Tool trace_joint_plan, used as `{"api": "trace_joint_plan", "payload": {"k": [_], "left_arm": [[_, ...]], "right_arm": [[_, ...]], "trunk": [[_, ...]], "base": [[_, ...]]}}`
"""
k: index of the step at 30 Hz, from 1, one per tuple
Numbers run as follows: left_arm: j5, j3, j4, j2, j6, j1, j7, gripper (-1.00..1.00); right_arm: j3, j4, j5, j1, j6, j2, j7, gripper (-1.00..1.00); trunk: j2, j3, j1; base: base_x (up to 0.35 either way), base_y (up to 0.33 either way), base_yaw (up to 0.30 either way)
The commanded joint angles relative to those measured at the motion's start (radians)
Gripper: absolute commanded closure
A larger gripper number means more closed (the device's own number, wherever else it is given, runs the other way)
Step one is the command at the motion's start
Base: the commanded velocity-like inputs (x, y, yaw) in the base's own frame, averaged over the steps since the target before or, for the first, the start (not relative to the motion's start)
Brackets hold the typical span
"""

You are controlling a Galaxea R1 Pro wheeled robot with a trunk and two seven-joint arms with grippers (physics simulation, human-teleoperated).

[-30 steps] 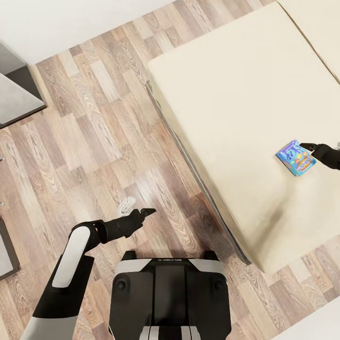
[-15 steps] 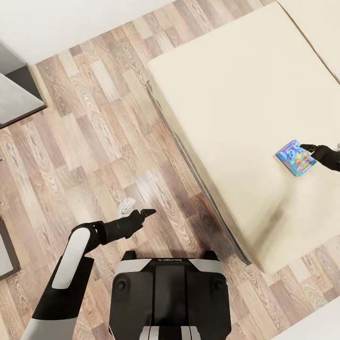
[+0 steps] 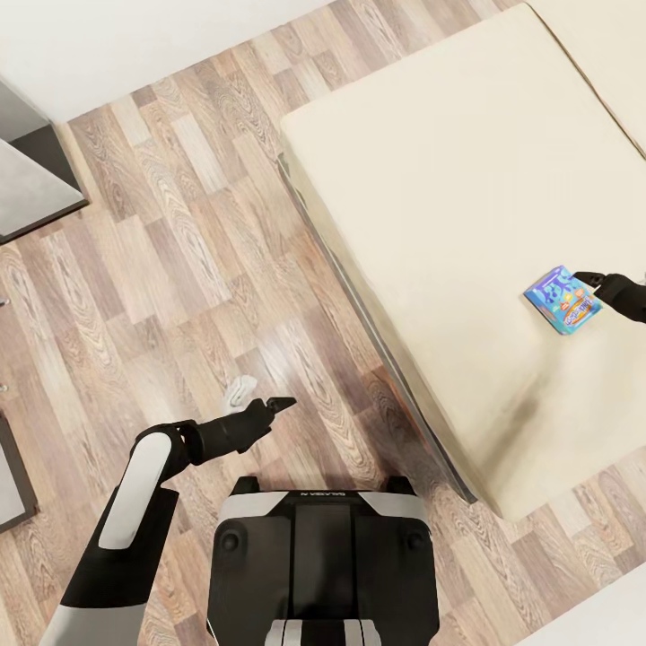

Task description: Put all the toys in the child's room - the three board games (two on the bed and one on the table), the two jigsaw puzzles on the table, and the tennis ball on the table - inside the toy box on the table in the child's room.

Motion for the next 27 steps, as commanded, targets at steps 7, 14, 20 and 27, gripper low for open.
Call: {"api": "trace_joint_plan", "payload": {"k": [7, 14, 20, 27], "left_arm": [[0.01, 0.001, -0.001, 0.0, 0.002, 0.0, 0.01, -1.0], [0.01, 0.001, -0.001, -0.001, 0.001, 0.0, 0.01, -1.0], [0.011, 0.001, -0.001, 0.0, 0.002, 0.0, 0.01, -1.0], [0.012, 0.002, -0.002, -0.001, 0.002, 0.0, 0.01, -1.0]], "right_arm": [[-0.005, -0.009, -0.002, -0.006, 0.001, -0.006, 0.0, -1.0], [-0.005, -0.013, -0.002, -0.005, -0.003, -0.005, 0.0, -1.0], [-0.005, -0.014, -0.002, -0.003, -0.005, -0.004, 0.0, -1.0], [-0.006, -0.014, -0.002, -0.003, -0.004, -0.006, 0.0, -1.0]], "trunk": [[-0.001, 0.0, 0.0], [-0.001, 0.0, 0.0], [-0.001, -0.003, 0.0], [-0.001, -0.012, 0.0]], "base": [[0.0, 0.0, 0.0], [0.0, 0.0, 0.0], [0.0, 0.0, 0.0], [0.0, 0.0, 0.0]]}}
